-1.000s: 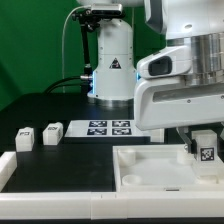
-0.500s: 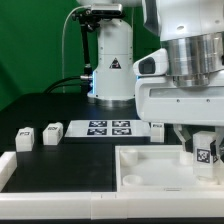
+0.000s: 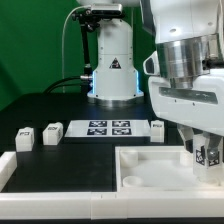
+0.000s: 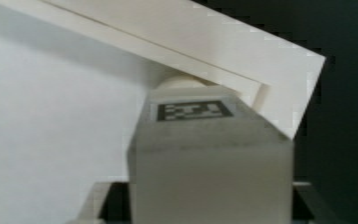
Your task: Assemble one leg
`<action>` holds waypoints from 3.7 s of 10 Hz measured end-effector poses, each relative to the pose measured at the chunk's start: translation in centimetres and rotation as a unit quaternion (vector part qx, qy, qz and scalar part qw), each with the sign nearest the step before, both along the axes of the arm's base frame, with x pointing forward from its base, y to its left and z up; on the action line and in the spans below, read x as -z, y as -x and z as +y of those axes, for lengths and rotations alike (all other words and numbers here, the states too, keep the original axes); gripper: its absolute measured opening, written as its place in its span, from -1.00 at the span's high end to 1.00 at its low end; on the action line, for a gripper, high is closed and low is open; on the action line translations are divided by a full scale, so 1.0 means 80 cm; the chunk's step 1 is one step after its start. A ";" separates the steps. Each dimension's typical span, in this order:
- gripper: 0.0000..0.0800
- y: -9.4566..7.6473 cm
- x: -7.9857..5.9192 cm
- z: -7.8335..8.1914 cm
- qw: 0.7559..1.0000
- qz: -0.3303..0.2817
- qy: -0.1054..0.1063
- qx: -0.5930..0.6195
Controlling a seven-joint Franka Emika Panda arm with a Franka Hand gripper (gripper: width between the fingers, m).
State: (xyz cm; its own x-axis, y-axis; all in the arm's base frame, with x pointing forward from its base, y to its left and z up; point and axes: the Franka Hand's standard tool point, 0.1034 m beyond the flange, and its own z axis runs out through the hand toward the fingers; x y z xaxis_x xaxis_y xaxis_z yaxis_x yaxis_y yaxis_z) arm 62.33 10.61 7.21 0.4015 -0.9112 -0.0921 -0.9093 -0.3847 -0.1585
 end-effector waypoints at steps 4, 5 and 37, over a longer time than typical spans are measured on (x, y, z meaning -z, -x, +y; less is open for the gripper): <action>-0.57 0.005 0.002 0.012 0.992 -0.016 0.012 -0.128; -0.61 0.006 0.002 0.018 0.983 -0.024 0.017 -0.183; -0.20 0.002 0.006 0.016 1.000 0.008 -0.010 0.017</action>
Offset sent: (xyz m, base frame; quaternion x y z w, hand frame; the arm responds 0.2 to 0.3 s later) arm -0.0103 0.0176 0.0011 -0.0013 0.0033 -0.3119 0.9501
